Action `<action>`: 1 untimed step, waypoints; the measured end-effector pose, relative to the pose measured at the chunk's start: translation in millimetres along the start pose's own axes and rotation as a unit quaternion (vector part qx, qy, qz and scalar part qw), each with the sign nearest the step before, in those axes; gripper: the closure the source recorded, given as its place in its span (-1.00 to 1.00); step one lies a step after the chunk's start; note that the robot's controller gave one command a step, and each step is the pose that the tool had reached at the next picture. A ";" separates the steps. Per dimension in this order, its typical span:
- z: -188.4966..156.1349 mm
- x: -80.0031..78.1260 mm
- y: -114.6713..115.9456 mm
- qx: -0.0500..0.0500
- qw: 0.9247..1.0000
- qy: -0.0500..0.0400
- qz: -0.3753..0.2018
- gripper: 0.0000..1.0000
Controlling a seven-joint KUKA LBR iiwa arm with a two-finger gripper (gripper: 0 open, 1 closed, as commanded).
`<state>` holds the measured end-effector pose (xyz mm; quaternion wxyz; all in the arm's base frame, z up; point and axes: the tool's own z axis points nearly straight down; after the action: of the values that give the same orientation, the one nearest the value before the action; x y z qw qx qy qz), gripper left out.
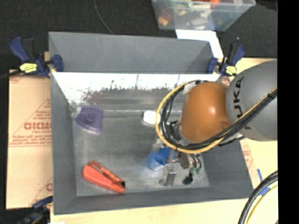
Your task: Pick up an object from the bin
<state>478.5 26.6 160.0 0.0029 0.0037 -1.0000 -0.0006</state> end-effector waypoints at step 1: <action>-4.4 -1.7 0.1 0.000 1.000 -0.004 0.001 -1.00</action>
Offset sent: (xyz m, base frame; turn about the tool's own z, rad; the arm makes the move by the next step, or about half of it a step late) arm 0.0068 0.0218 0.0579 0.0320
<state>480.3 26.7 164.4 -0.0012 0.0031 -1.0000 -0.0009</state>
